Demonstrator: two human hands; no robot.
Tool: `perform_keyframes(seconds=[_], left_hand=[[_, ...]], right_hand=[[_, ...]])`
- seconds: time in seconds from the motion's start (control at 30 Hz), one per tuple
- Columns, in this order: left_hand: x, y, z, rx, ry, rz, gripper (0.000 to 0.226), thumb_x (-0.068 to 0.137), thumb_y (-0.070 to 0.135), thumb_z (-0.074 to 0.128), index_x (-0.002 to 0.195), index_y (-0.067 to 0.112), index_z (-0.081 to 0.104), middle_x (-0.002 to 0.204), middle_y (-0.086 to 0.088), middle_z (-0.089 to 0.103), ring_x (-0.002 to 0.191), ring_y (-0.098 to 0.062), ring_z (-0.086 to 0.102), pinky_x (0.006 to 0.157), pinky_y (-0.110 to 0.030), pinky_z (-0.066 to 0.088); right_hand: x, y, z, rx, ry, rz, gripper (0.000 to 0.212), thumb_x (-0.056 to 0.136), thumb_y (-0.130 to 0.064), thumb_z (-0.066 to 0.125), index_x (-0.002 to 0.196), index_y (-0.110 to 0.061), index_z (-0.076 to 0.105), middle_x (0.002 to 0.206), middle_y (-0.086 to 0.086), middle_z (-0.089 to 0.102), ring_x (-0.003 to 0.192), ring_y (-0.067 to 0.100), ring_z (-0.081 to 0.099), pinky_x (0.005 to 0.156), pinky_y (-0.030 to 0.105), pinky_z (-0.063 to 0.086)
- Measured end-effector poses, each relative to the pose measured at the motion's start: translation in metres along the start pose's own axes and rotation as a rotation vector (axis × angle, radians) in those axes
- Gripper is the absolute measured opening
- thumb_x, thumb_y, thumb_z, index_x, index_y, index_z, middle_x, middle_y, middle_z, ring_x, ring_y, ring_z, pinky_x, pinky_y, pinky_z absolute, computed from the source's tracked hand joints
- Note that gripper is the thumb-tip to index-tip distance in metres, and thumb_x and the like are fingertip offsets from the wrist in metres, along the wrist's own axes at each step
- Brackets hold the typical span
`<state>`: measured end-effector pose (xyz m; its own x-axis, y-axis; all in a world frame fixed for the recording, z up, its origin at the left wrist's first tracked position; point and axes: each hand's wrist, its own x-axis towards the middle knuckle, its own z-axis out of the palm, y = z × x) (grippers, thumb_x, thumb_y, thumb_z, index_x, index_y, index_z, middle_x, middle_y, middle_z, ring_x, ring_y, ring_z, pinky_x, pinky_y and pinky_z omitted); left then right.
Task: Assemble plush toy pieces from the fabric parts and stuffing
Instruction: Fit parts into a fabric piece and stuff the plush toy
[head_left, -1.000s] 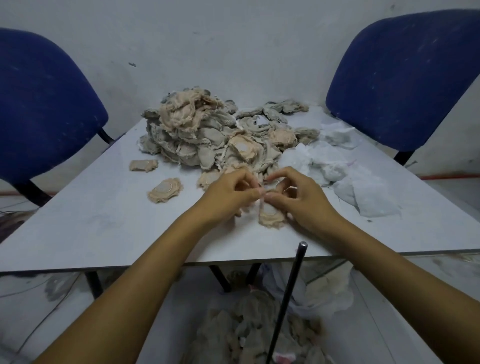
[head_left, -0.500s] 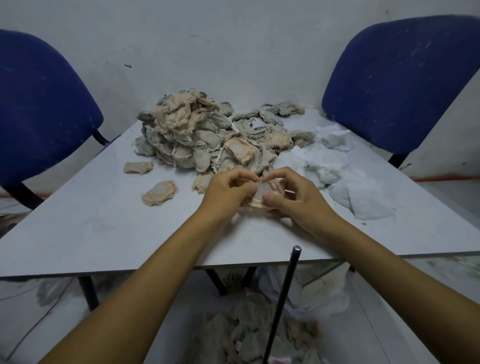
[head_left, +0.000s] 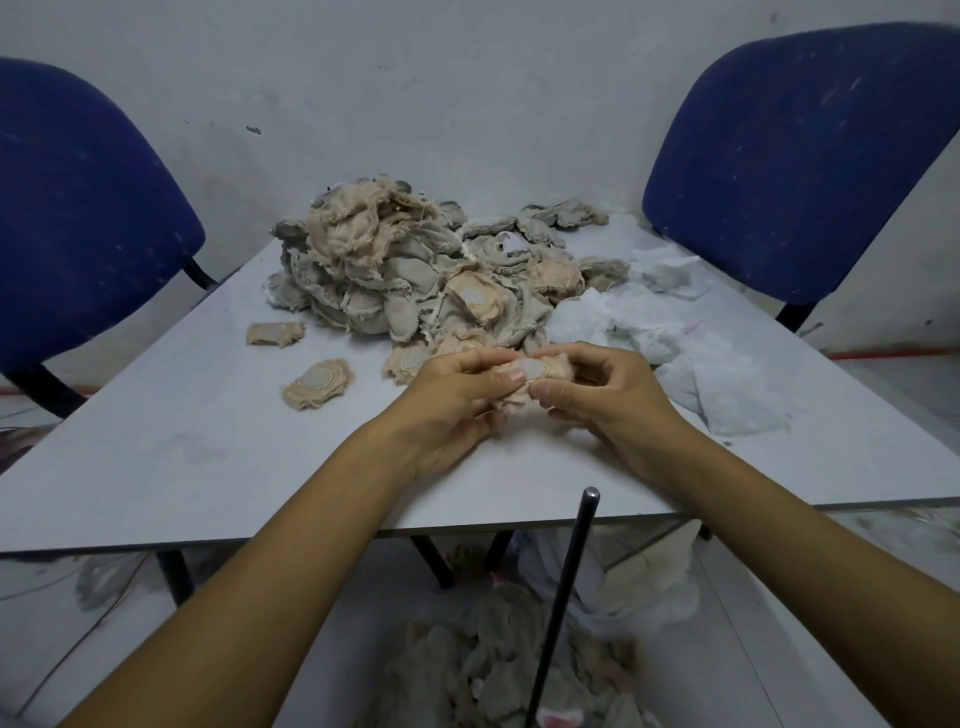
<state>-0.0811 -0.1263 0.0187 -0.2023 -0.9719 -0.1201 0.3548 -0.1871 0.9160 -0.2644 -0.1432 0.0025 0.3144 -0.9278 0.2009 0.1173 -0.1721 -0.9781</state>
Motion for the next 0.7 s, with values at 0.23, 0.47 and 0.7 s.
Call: perform_keyframes(seconds=[0.23,0.47,0.7], left_hand=[[0.002,-0.007,0.011,-0.124,0.036,-0.019,0.014,0.081,0.001,0.067,0.094,0.005,0.065,0.074,-0.006,0.067,0.057,-0.008,0.06,0.047,-0.016,0.045],[0.004,-0.012,0.016,-0.076,-0.004,-0.046,0.009,0.093,0.015,0.062,0.085,0.013,0.063,0.065,0.001,0.055,0.051,-0.006,0.045,0.042,-0.017,0.032],[0.007,-0.014,0.015,-0.094,-0.143,0.055,0.013,0.077,0.012,0.071,0.088,0.011,0.065,0.083,0.0,0.065,0.075,-0.011,0.057,0.062,-0.026,0.039]], right_hand=[[0.002,0.0,-0.002,0.085,0.039,0.049,0.037,0.057,-0.029,0.089,0.088,-0.014,0.078,0.082,0.005,0.07,0.074,0.013,0.068,0.068,0.021,0.053],[0.002,-0.005,-0.002,0.14,-0.074,0.078,0.014,0.077,-0.021,0.078,0.069,-0.022,0.066,0.076,0.0,0.065,0.072,0.011,0.06,0.068,0.021,0.05],[0.005,-0.001,0.0,0.151,0.023,0.051,0.029,0.083,-0.015,0.069,0.057,-0.024,0.059,0.075,-0.001,0.067,0.076,0.01,0.064,0.073,0.025,0.05]])
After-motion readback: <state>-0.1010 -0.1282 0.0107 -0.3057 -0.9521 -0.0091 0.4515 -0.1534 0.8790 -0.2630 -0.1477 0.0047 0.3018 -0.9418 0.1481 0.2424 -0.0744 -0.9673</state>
